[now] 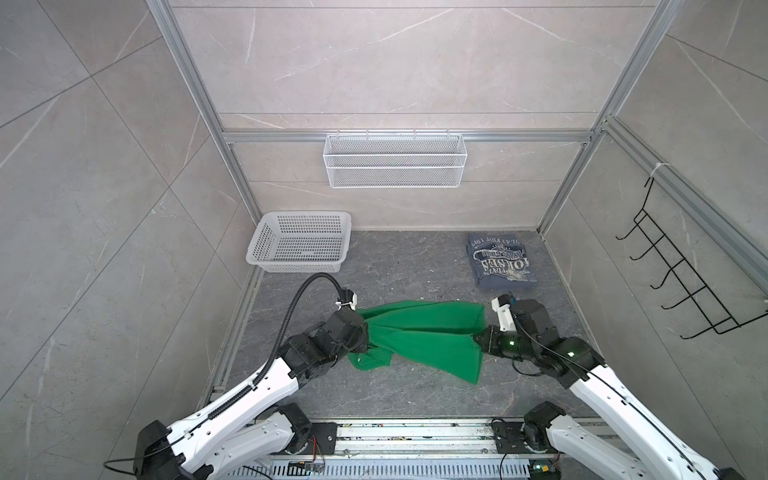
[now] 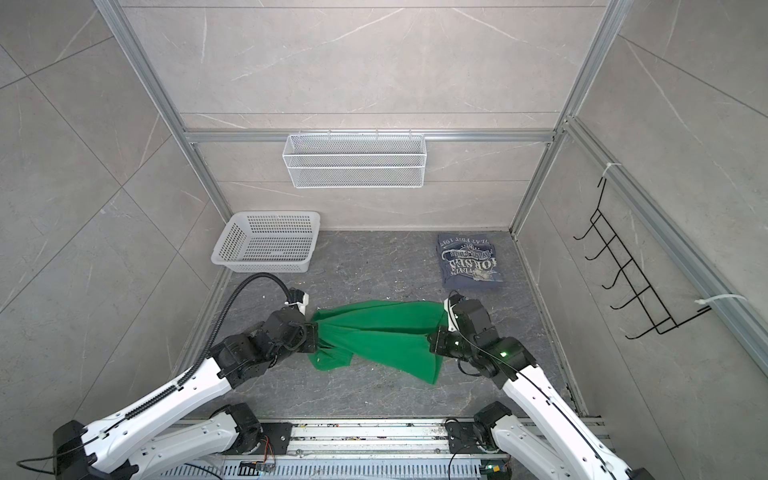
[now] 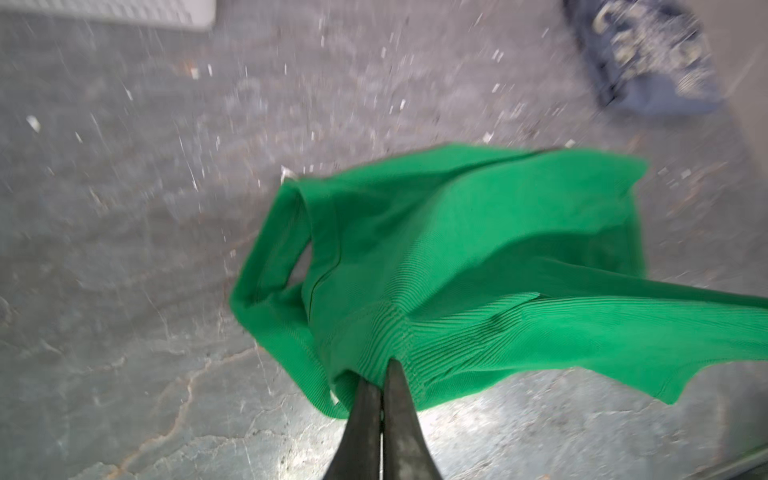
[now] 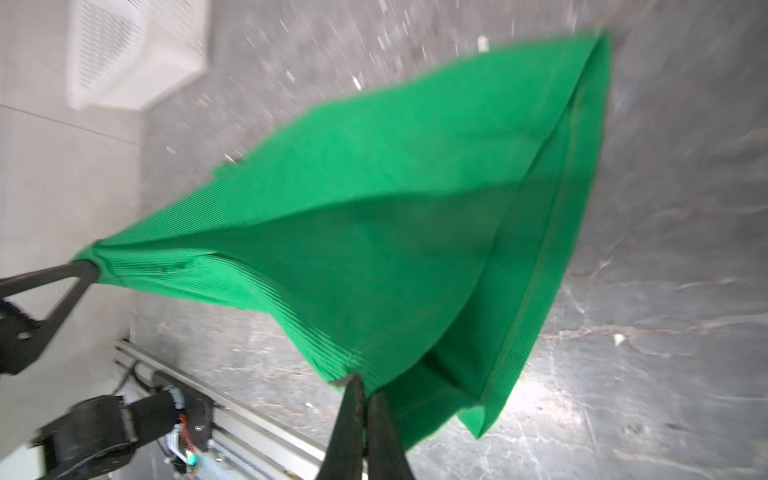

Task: Fold and stack the tank tops
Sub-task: 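Lift the green tank top high with both grippers and shake it out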

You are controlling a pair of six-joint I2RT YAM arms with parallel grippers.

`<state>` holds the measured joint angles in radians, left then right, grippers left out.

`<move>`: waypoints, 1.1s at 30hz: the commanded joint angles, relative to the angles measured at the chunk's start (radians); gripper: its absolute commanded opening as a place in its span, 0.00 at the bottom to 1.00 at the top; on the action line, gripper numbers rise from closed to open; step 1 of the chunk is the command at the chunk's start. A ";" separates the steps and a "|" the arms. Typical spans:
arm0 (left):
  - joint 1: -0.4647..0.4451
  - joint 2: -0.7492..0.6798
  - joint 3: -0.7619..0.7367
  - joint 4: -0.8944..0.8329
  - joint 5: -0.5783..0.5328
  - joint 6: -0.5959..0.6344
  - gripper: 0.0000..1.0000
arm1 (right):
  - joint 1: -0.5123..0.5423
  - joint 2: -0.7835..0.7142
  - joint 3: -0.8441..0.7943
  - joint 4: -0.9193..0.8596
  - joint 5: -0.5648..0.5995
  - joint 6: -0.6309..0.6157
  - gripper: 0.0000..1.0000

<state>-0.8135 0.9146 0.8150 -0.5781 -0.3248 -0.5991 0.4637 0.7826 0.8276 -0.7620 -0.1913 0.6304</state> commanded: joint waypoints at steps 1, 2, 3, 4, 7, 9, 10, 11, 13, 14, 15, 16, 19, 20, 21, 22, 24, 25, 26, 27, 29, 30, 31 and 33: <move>0.004 -0.050 0.110 -0.067 -0.063 0.075 0.00 | -0.002 -0.052 0.168 -0.180 0.089 -0.062 0.01; 0.004 -0.065 0.142 -0.078 -0.067 0.088 0.00 | -0.003 -0.063 0.220 -0.204 0.108 -0.077 0.01; 0.004 -0.081 0.172 -0.092 -0.069 0.100 0.00 | -0.002 -0.075 0.271 -0.223 0.127 -0.090 0.00; 0.004 -0.097 0.198 -0.100 -0.063 0.113 0.00 | -0.002 -0.086 0.315 -0.234 0.142 -0.099 0.00; 0.004 -0.147 0.283 -0.122 -0.017 0.161 0.00 | -0.002 -0.116 0.433 -0.240 0.155 -0.127 0.00; 0.004 -0.177 0.336 -0.133 0.037 0.190 0.00 | -0.003 -0.130 0.504 -0.237 0.139 -0.139 0.00; 0.004 -0.187 0.372 -0.144 0.064 0.202 0.00 | -0.002 -0.135 0.541 -0.234 0.123 -0.144 0.00; 0.004 -0.190 0.403 -0.160 0.091 0.206 0.00 | -0.002 -0.138 0.571 -0.231 0.112 -0.146 0.00; 0.004 -0.195 0.477 -0.194 0.163 0.213 0.00 | -0.002 -0.136 0.644 -0.229 0.082 -0.146 0.00; 0.004 -0.196 0.506 -0.209 0.187 0.212 0.00 | -0.002 -0.134 0.671 -0.229 0.067 -0.145 0.00; 0.003 -0.197 0.532 -0.216 0.218 0.210 0.00 | -0.003 -0.129 0.705 -0.230 0.052 -0.140 0.00; 0.004 -0.198 0.554 -0.215 0.246 0.207 0.00 | -0.002 -0.123 0.731 -0.226 0.041 -0.133 0.00; 0.004 -0.186 0.580 -0.194 0.277 0.198 0.00 | -0.002 -0.091 0.766 -0.207 0.045 -0.112 0.00; 0.004 -0.178 0.575 -0.180 0.276 0.199 0.00 | -0.002 -0.077 0.763 -0.202 0.050 -0.109 0.00; 0.004 -0.167 0.563 -0.160 0.265 0.203 0.00 | -0.002 -0.062 0.752 -0.199 0.068 -0.104 0.00; 0.004 -0.149 0.549 -0.146 0.249 0.202 0.00 | -0.001 -0.046 0.725 -0.195 0.103 -0.094 0.00; 0.004 -0.096 0.519 -0.125 0.199 0.195 0.00 | -0.002 -0.011 0.679 -0.201 0.184 -0.084 0.00; 0.003 -0.052 0.504 -0.115 0.172 0.197 0.00 | -0.002 0.009 0.645 -0.197 0.237 -0.081 0.00; 0.004 -0.010 0.487 -0.104 0.151 0.198 0.00 | -0.002 0.027 0.614 -0.195 0.277 -0.079 0.00; 0.004 0.044 0.468 -0.093 0.116 0.202 0.00 | -0.002 0.052 0.572 -0.180 0.311 -0.083 0.00; 0.005 0.168 0.444 -0.067 0.060 0.210 0.00 | -0.003 0.107 0.489 -0.132 0.353 -0.094 0.00; 0.008 0.239 0.440 -0.053 0.046 0.217 0.00 | -0.003 0.145 0.450 -0.099 0.365 -0.105 0.00; 0.016 0.317 0.443 -0.039 0.039 0.225 0.00 | -0.005 0.190 0.414 -0.064 0.380 -0.113 0.00; 0.050 0.468 0.472 -0.024 0.050 0.227 0.00 | -0.016 0.289 0.378 -0.014 0.397 -0.125 0.00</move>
<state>-0.7982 1.2472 1.2804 -0.6472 -0.2169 -0.4042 0.4610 0.9855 1.2556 -0.8684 0.1135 0.5285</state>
